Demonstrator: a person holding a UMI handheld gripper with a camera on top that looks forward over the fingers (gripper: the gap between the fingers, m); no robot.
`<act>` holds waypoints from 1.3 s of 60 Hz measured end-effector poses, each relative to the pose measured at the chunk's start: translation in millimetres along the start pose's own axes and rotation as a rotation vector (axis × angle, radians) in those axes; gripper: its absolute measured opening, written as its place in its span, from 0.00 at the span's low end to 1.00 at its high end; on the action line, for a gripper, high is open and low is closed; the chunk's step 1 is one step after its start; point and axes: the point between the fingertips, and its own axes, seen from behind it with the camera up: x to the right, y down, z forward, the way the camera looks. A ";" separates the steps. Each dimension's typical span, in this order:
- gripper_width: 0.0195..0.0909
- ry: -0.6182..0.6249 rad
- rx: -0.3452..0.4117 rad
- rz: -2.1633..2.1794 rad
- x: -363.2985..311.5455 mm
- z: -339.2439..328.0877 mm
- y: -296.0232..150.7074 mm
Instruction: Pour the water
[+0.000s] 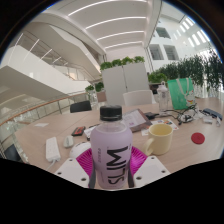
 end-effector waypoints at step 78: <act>0.36 -0.364 0.137 0.598 104.6 34.7 -285.3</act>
